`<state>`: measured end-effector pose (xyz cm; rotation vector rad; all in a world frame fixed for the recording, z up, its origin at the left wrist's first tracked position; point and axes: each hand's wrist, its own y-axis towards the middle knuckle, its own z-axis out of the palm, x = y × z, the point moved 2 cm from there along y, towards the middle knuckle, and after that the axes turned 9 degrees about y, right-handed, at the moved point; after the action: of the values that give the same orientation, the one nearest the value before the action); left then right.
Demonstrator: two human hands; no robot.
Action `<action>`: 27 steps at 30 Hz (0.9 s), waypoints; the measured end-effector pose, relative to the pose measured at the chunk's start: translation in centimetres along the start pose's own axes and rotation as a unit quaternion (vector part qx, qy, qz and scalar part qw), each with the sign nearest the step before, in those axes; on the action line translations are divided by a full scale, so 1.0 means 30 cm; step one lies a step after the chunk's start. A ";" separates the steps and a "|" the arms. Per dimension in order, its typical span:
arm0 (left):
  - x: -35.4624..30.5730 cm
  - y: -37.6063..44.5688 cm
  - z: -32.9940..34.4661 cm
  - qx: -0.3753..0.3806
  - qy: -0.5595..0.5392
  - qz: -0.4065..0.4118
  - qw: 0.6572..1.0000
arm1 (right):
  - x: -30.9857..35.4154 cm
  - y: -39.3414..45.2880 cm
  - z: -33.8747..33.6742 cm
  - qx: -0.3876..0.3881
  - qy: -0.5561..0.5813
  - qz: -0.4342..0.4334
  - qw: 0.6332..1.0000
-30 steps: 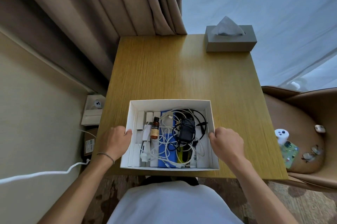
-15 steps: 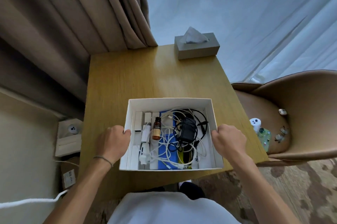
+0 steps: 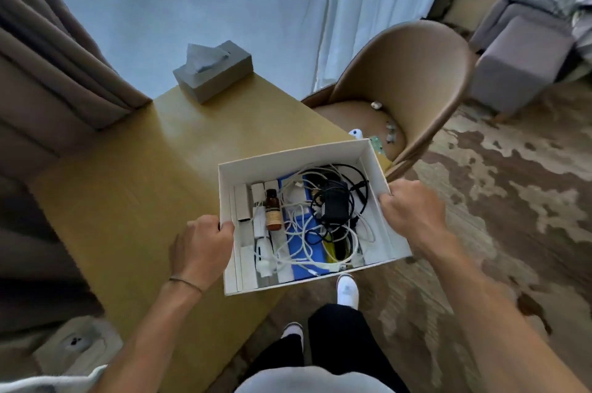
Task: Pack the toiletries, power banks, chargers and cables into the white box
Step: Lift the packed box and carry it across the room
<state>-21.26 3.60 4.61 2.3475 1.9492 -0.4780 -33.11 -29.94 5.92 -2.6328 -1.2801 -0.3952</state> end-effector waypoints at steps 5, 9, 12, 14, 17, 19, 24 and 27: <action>-0.175 -0.091 0.032 0.015 0.024 0.081 0.996 | -0.227 -0.240 -0.090 -0.044 0.020 0.096 0.994; -0.349 -0.219 0.094 0.035 0.035 0.172 0.984 | -0.426 -0.479 -0.147 -0.083 0.032 0.170 0.981; -0.485 -0.342 0.156 0.055 0.040 0.221 0.973 | -0.592 -0.691 -0.189 -0.097 0.029 0.236 0.966; -0.576 -0.440 0.198 0.065 0.040 0.261 0.962 | -0.698 -0.845 -0.218 -0.114 0.036 0.277 0.953; -0.711 -0.619 0.259 0.078 0.040 0.329 0.940 | -0.851 -1.084 -0.256 -0.134 0.044 0.339 0.930; -0.797 -0.755 0.298 0.073 0.049 0.373 0.924 | -0.951 -1.246 -0.279 -0.146 0.053 0.374 0.914; -0.997 -1.128 0.400 0.081 0.077 0.452 0.885 | -1.181 -1.674 -0.337 -0.177 0.062 0.450 0.873; -1.103 -1.357 0.464 0.106 0.080 0.492 0.860 | -1.295 -1.931 -0.366 -0.195 0.062 0.499 0.842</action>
<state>-68.61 -22.88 6.56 3.1407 0.4953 -0.4050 -103.63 -26.45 6.97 -3.0570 0.3486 -0.6442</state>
